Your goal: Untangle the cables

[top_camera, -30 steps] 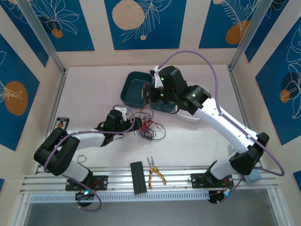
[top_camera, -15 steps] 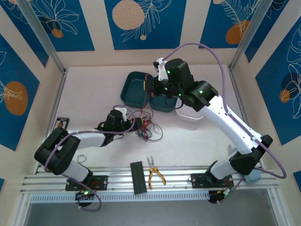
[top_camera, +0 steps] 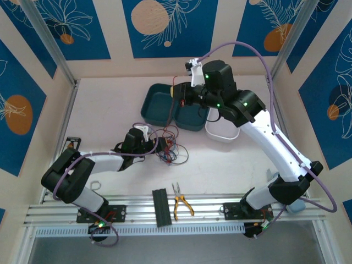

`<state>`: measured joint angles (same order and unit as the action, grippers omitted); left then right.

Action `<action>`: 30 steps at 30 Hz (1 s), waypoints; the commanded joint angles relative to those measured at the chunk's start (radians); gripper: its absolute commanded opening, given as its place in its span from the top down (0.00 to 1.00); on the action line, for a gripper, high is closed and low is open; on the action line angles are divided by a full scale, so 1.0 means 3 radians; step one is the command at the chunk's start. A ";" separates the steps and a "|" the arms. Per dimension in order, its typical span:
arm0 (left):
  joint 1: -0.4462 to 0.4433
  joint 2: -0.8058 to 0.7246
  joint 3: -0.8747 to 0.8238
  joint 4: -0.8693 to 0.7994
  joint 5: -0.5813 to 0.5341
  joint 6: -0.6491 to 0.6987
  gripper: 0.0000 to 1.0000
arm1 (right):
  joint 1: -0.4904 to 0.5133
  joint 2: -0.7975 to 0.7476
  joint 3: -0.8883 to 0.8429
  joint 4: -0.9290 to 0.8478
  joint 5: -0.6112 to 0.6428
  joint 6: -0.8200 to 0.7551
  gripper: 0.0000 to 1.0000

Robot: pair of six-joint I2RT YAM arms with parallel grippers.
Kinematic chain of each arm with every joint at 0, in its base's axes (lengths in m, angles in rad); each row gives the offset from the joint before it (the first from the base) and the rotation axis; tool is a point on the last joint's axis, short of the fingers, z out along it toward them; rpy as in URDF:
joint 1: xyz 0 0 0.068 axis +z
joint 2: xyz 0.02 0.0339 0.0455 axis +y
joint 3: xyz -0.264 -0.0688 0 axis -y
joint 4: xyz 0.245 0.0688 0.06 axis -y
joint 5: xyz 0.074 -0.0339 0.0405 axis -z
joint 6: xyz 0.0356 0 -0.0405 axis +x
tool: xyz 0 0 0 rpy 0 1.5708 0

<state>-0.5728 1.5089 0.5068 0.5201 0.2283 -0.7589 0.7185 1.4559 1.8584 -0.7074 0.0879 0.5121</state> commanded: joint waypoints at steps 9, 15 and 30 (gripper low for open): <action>-0.0031 0.0037 -0.0083 0.0092 -0.0035 -0.0073 0.32 | -0.0078 -0.0066 0.0447 0.0006 -0.0098 -0.0183 1.00; -0.0033 0.0042 -0.0135 0.0154 -0.0055 -0.0114 0.33 | -0.0103 -0.0126 0.0493 0.0016 -0.0067 -0.0226 1.00; -0.0030 -0.0285 -0.0217 0.0274 0.0006 0.0129 0.00 | -0.0340 -0.0352 0.0477 -0.0035 0.0406 -0.0407 1.00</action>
<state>-0.5728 1.4815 0.4538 0.5682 0.2279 -0.7658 0.6365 1.3777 1.9842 -0.7265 0.1619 0.4137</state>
